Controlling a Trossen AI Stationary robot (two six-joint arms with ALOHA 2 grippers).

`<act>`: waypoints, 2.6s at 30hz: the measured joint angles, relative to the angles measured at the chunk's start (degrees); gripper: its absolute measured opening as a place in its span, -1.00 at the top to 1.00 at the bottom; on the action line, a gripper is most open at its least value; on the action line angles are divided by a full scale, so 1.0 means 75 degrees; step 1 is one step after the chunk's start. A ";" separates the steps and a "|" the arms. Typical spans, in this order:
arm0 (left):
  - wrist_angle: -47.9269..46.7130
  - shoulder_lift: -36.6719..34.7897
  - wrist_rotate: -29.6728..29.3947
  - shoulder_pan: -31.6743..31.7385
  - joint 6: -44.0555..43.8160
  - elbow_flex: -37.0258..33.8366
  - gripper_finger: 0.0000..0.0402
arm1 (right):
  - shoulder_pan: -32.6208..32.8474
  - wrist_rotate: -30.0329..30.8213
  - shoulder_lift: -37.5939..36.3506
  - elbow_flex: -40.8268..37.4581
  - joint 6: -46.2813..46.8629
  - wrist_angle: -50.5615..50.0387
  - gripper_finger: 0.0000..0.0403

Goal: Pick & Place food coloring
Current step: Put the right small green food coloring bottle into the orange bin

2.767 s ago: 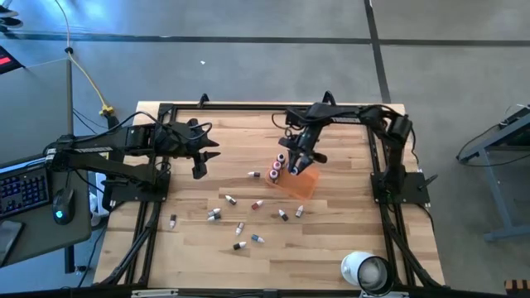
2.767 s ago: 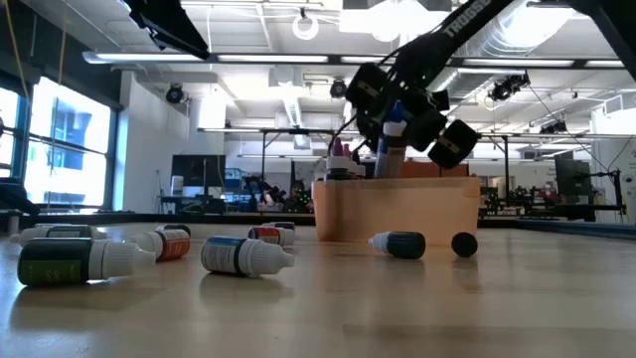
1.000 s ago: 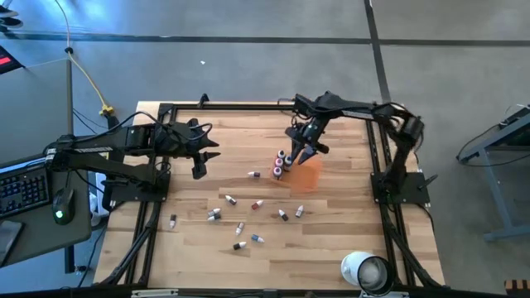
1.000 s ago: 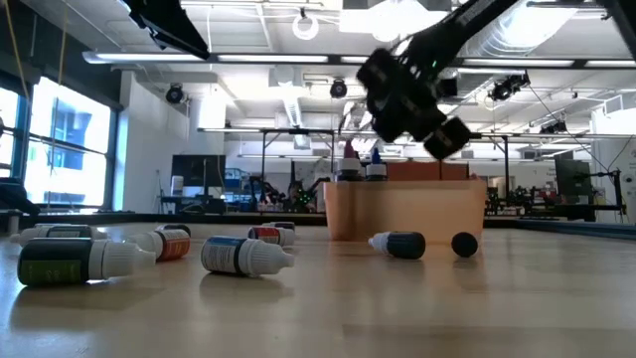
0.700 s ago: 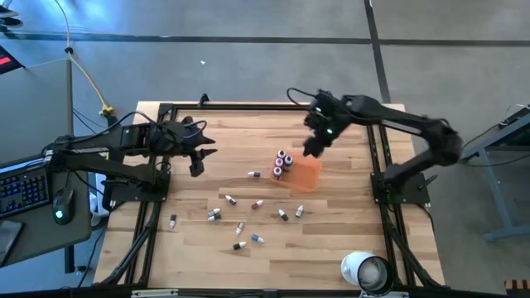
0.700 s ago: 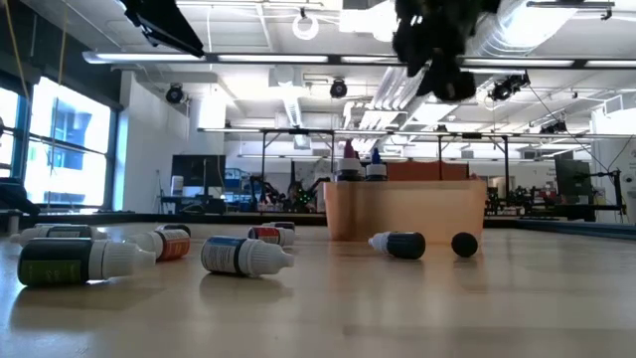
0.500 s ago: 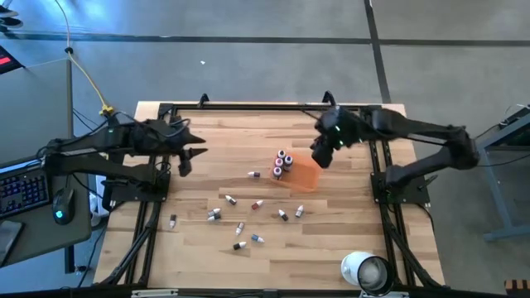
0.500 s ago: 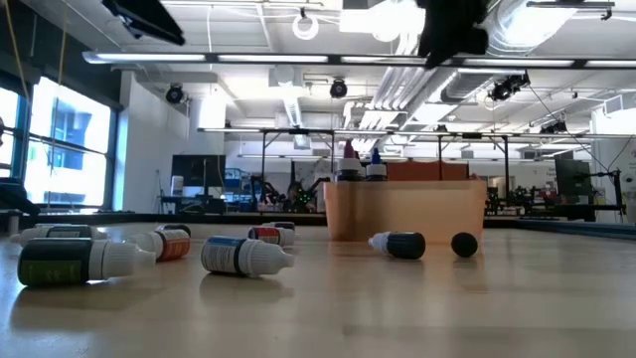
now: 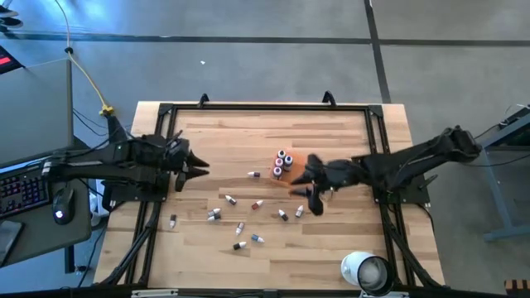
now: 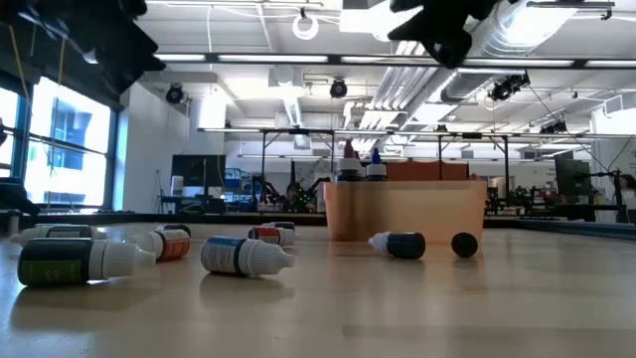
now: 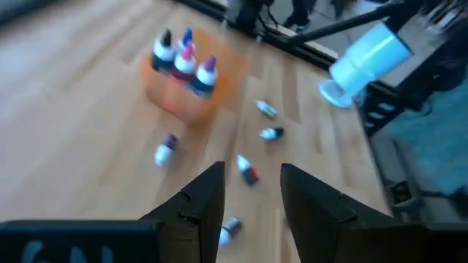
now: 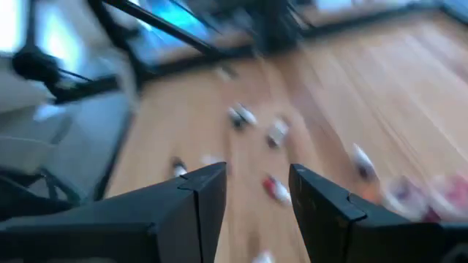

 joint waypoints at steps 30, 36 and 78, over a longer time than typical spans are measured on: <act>0.2765 0.3825 -0.0684 -0.1772 0.1411 -0.0870 0.35 | 0.0336 0.1186 0.0281 -0.1877 -0.2369 0.3050 0.51; 0.3322 0.4635 -0.0682 -0.1749 0.1114 -0.0870 0.35 | 0.0336 0.1187 0.0484 -0.1877 -0.2389 0.3102 0.54; 0.4428 0.4823 -0.0901 -0.1749 0.0920 -0.0868 0.35 | 0.0690 -0.0644 0.0490 -0.1894 -0.2187 0.2527 0.24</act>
